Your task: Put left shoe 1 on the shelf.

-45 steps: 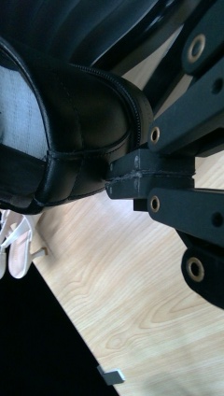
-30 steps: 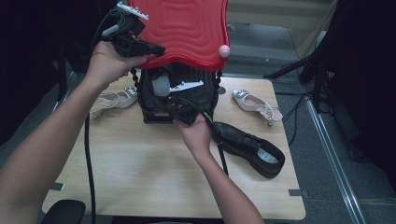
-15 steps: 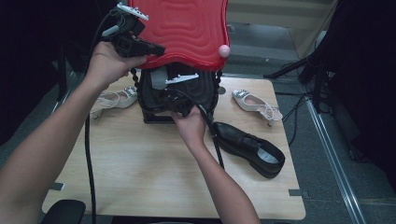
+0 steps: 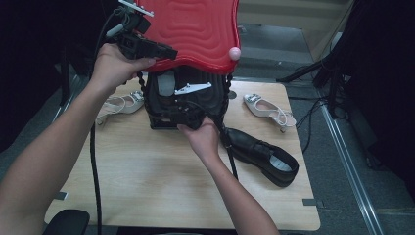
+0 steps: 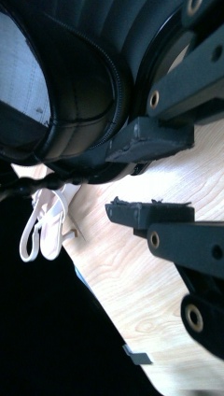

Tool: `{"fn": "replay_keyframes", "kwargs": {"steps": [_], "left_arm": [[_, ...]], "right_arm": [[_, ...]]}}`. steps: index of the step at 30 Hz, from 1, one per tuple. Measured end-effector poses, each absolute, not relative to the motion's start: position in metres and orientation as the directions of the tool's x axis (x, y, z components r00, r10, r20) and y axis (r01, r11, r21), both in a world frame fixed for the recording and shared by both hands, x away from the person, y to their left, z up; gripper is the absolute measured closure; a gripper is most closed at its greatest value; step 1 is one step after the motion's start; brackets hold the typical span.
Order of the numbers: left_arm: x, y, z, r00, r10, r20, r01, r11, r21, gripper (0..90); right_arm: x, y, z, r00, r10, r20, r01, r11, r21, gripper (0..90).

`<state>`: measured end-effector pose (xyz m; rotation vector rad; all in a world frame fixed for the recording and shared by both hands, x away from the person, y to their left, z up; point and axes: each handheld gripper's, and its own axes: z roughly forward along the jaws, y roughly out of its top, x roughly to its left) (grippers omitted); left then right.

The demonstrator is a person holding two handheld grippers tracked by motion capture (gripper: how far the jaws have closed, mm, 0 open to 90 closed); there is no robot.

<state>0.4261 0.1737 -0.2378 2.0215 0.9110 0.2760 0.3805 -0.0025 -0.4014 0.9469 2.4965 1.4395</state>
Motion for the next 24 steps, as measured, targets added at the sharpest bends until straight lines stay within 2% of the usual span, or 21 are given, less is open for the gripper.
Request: {"fn": "replay_keyframes", "kwargs": {"steps": [3,6,12,18,24], "left_arm": [[0.420,0.174,-0.232,0.714,0.685,-0.143,0.488,-0.341,0.803,58.6],[0.414,0.175,-0.228,0.723,0.678,-0.132,0.475,-0.349,0.808,54.7],[0.395,0.178,-0.228,0.739,0.662,-0.126,0.466,-0.367,0.805,45.1],[0.380,0.179,-0.238,0.759,0.641,-0.115,0.452,-0.391,0.802,42.4],[0.371,0.178,-0.255,0.768,0.628,-0.122,0.459,-0.408,0.790,41.5]], "right_arm": [[0.374,-0.013,-0.404,-0.819,0.542,0.189,0.432,0.367,0.824,59.4],[0.366,-0.024,-0.408,-0.830,0.528,0.178,0.418,0.381,0.824,56.9],[0.351,-0.050,-0.412,-0.825,0.522,0.218,0.445,0.360,0.820,52.0],[0.337,-0.075,-0.413,-0.820,0.532,0.213,0.443,0.353,0.824,45.6],[0.325,-0.097,-0.417,-0.817,0.538,0.210,0.444,0.352,0.824,45.8]]}}
